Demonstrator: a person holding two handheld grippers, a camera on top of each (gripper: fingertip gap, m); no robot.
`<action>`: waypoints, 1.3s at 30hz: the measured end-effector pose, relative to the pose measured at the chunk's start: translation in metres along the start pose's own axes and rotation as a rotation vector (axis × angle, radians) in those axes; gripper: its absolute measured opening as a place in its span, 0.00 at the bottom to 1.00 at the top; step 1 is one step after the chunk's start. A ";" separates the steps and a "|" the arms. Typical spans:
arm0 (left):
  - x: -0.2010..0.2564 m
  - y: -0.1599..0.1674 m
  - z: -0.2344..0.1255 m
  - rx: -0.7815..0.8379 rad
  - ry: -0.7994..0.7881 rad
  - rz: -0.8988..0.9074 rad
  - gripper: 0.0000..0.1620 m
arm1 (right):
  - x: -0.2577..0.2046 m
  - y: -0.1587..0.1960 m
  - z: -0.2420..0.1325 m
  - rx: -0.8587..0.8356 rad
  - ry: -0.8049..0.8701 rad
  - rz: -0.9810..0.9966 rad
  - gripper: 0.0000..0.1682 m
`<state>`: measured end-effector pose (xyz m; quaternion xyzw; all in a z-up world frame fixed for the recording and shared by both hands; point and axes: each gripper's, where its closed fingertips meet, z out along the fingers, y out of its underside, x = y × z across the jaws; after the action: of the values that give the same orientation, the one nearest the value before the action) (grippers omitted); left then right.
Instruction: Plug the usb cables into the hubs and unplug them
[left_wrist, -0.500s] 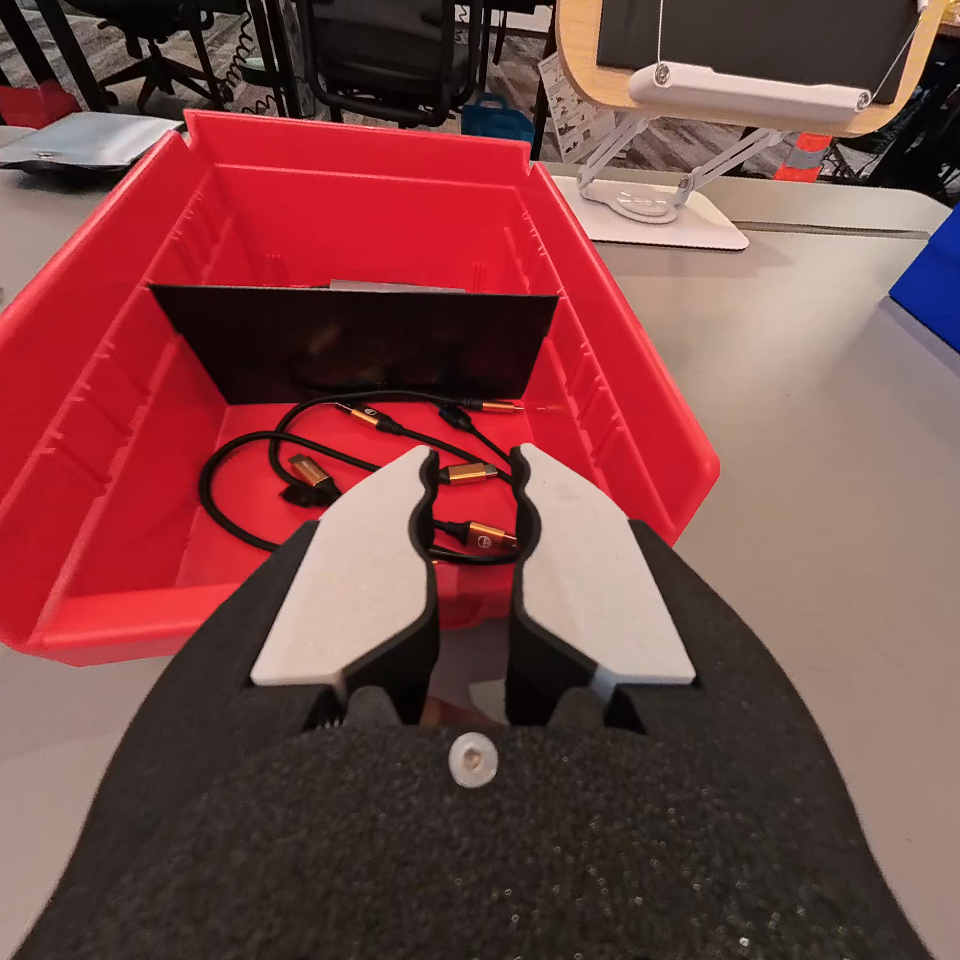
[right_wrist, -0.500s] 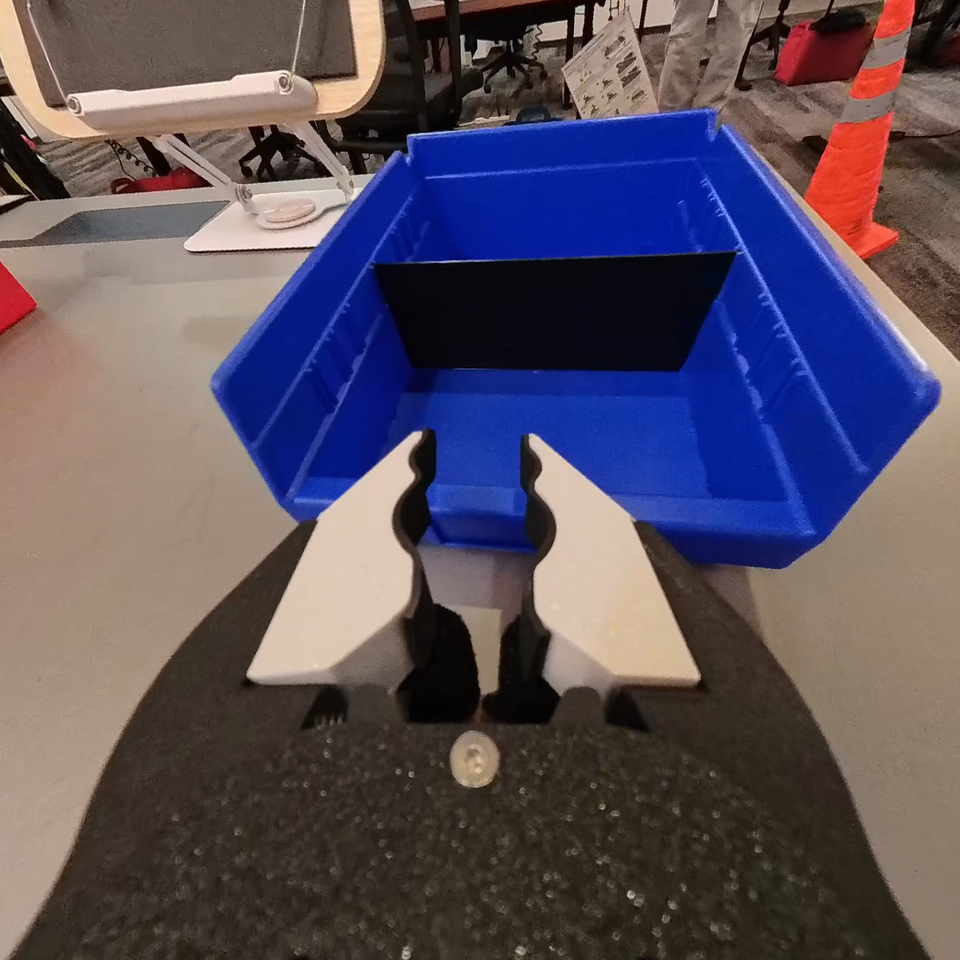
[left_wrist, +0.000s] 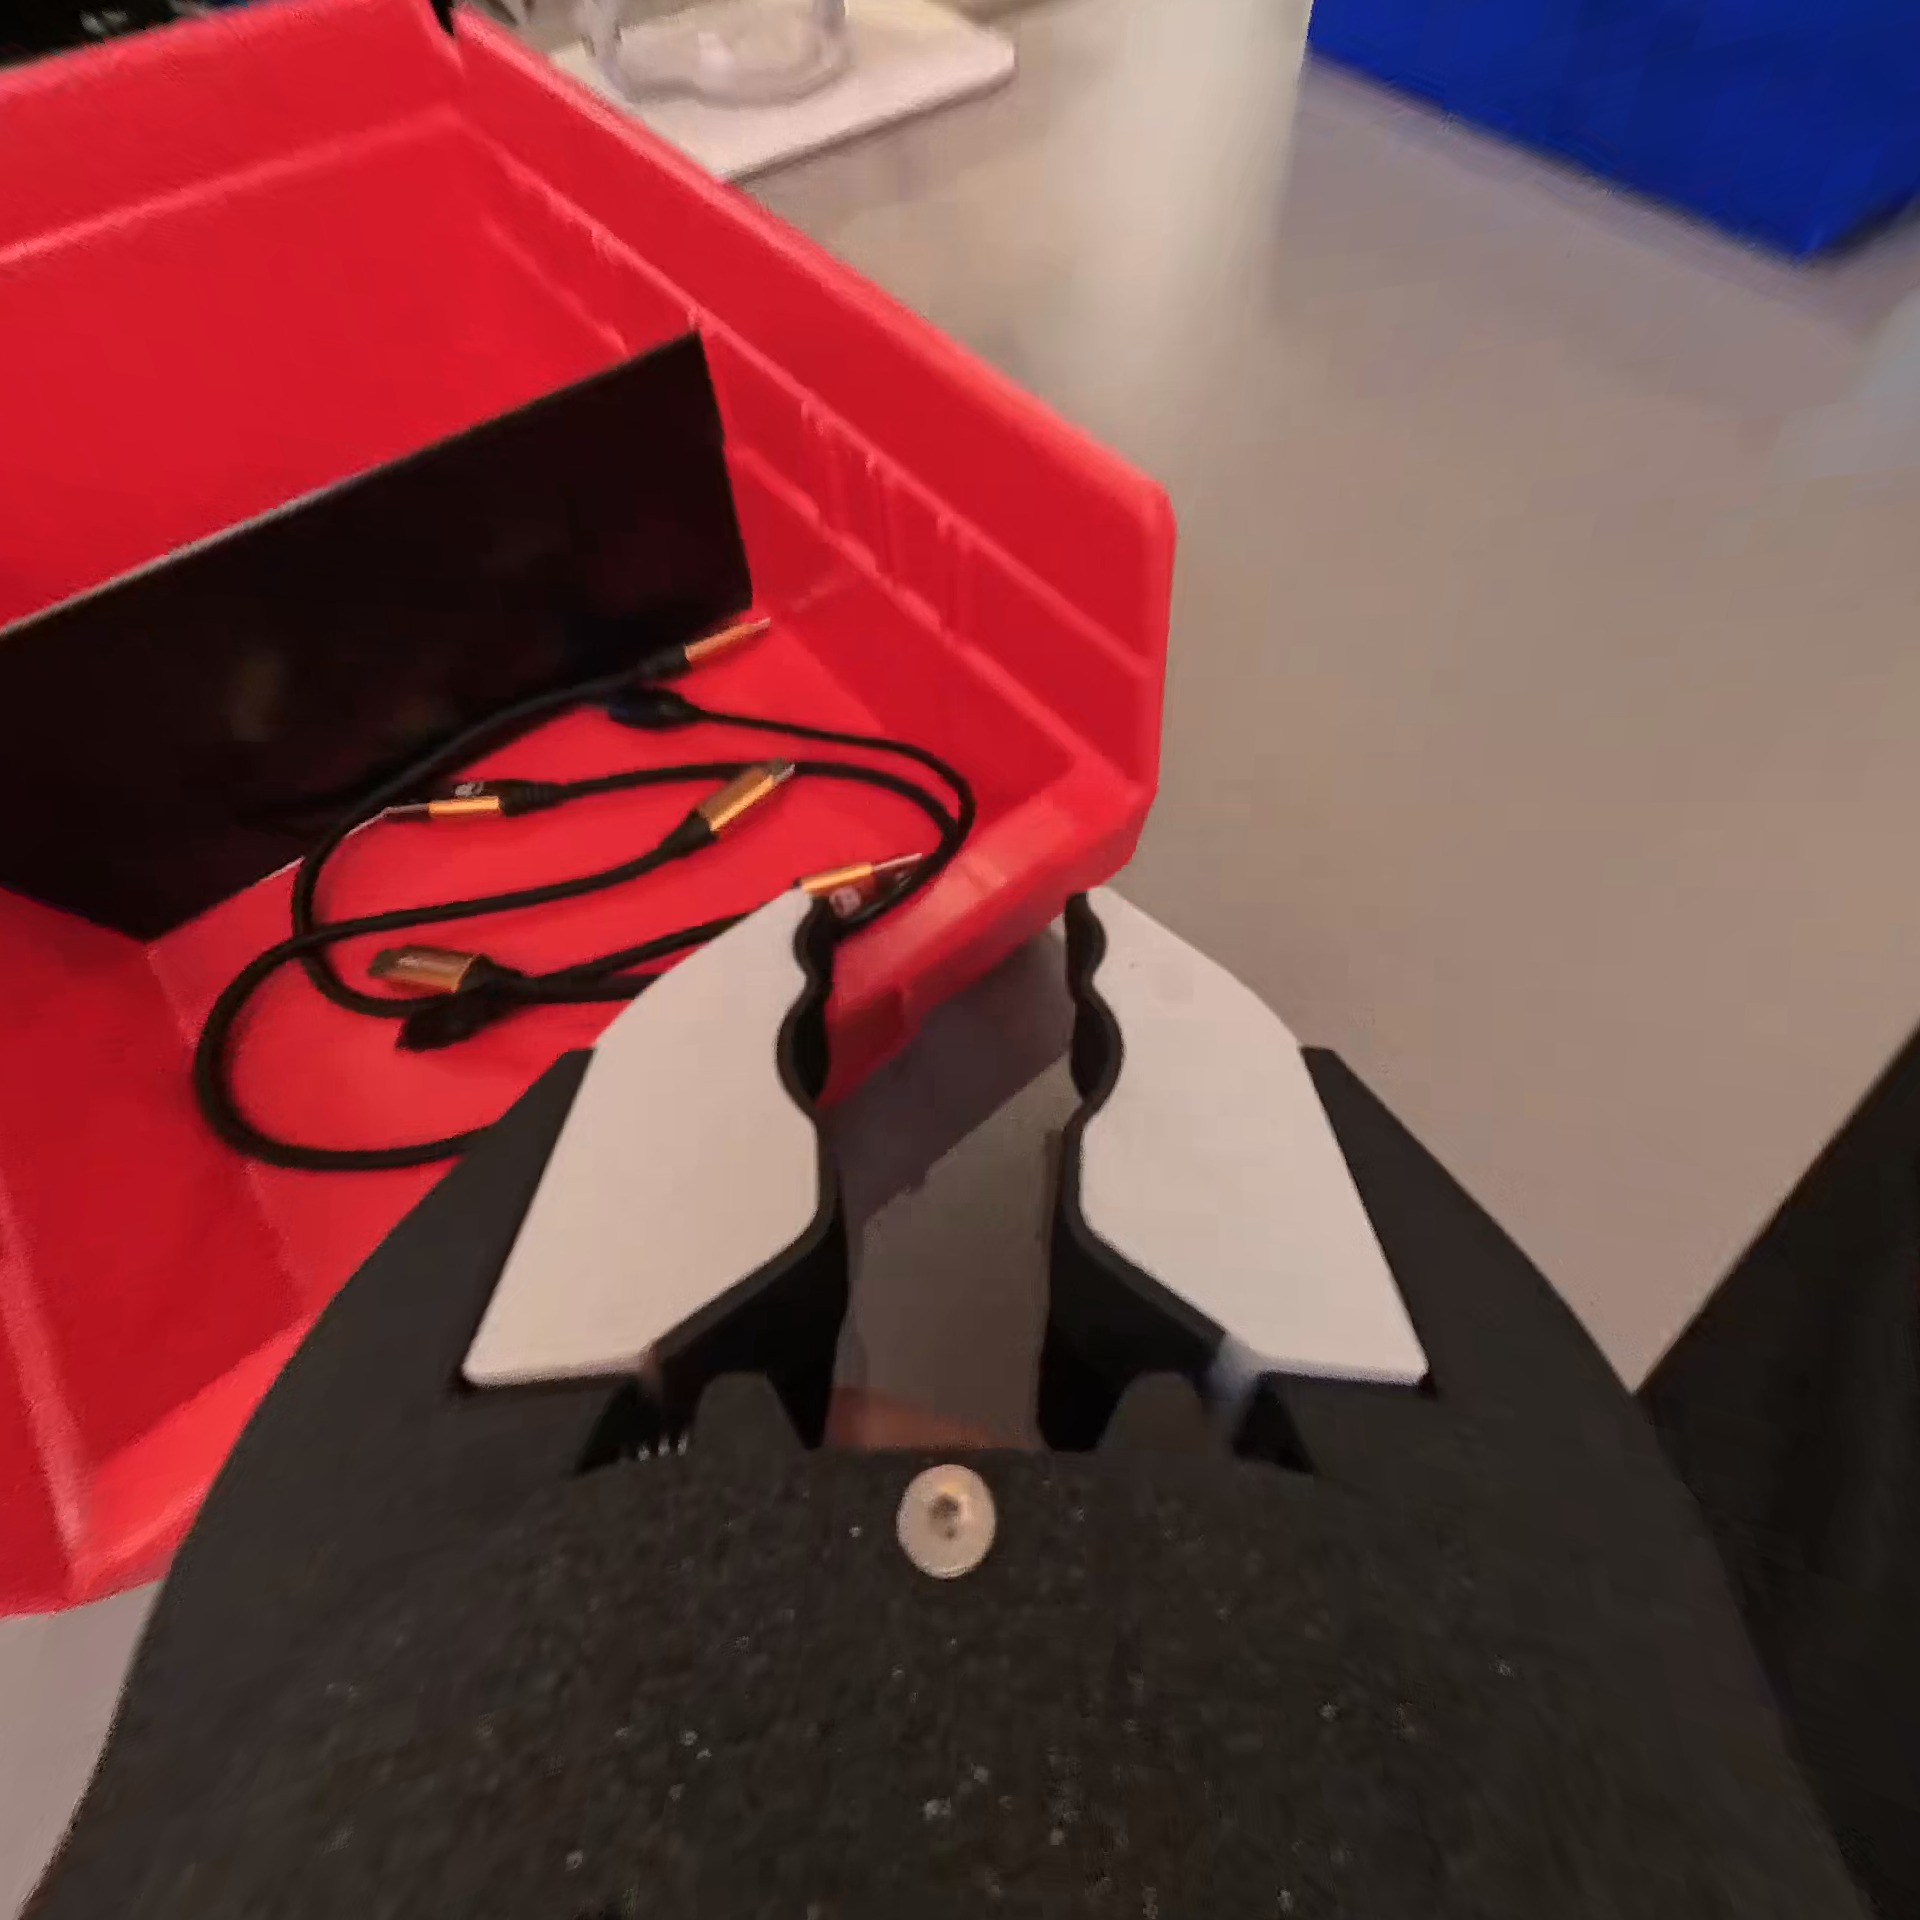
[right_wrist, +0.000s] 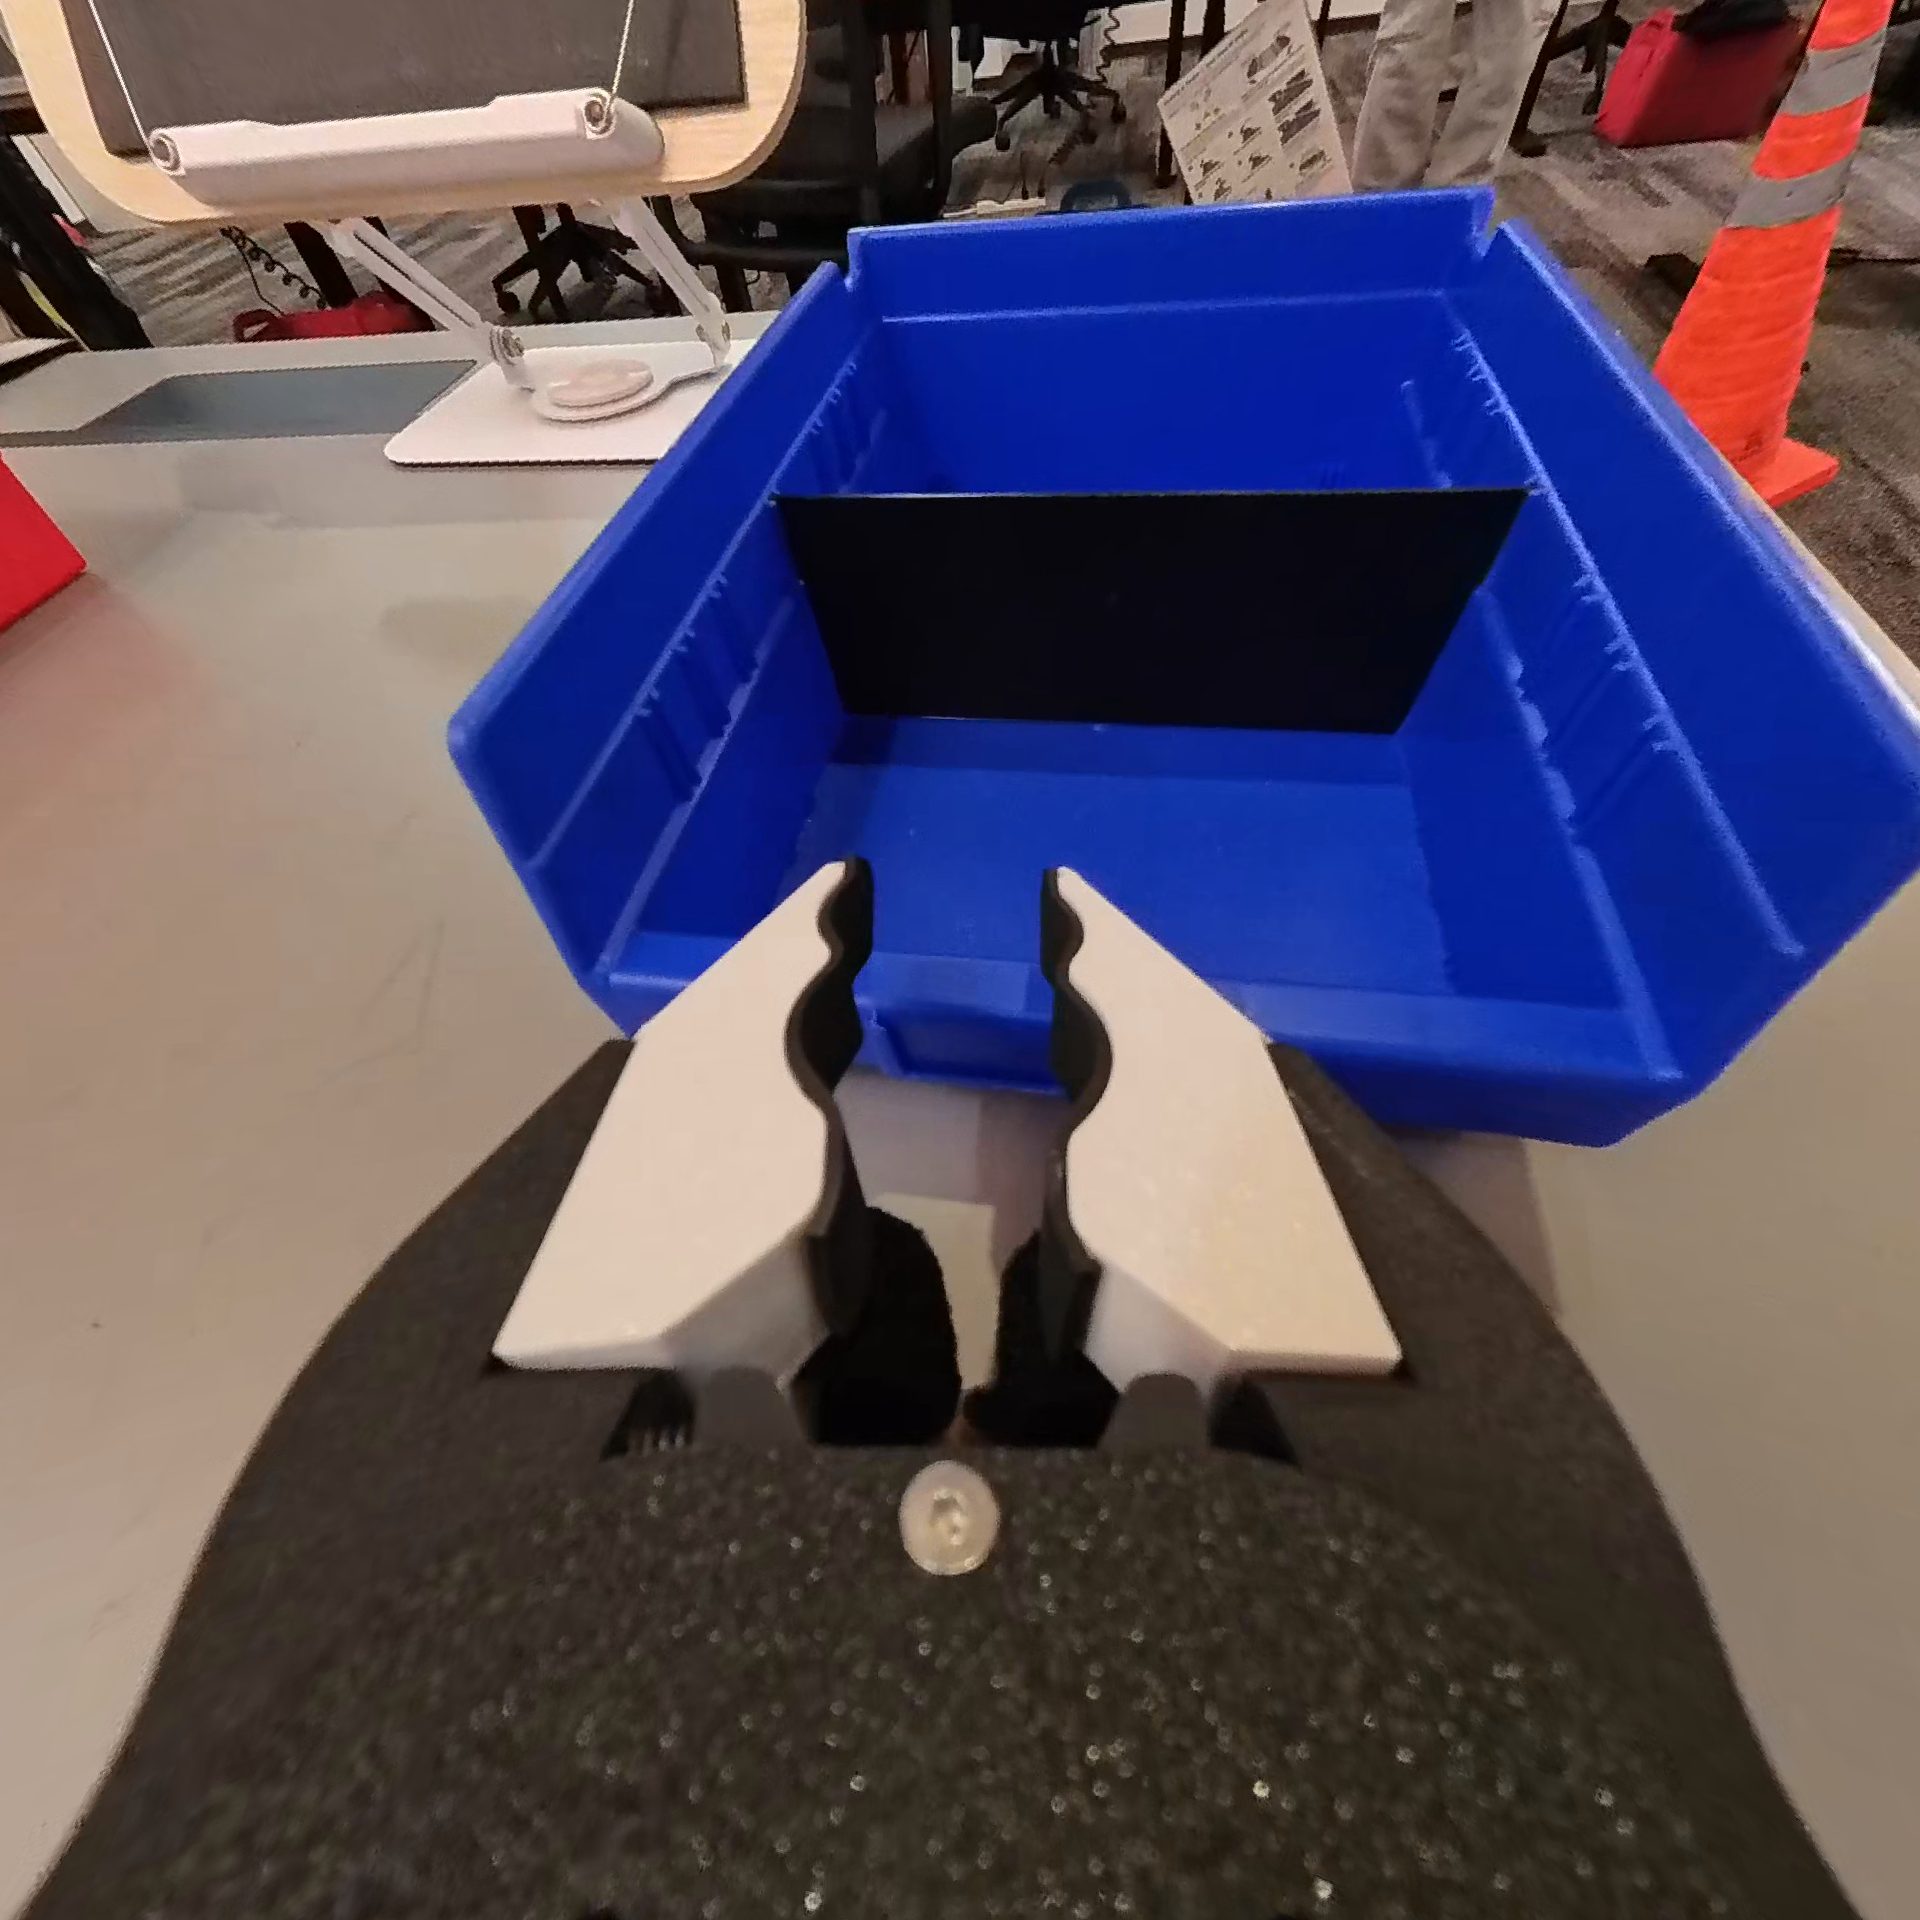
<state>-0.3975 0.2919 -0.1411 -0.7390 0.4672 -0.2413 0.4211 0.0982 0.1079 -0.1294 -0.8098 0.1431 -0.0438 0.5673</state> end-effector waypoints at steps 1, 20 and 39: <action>-0.001 0.000 0.001 0.001 -0.013 0.014 0.27 | -0.001 0.000 0.001 -0.001 -0.002 -0.003 0.18; -0.013 -0.017 0.005 0.028 -0.021 -0.027 0.19 | -0.012 0.004 0.004 -0.024 -0.008 -0.085 0.18; -0.015 -0.057 -0.016 0.140 -0.111 0.146 0.01 | -0.017 0.006 0.005 -0.036 -0.011 -0.125 0.18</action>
<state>-0.3885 0.3107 -0.0840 -0.6839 0.4780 -0.2008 0.5133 0.0824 0.1151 -0.1349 -0.8275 0.0899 -0.0719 0.5495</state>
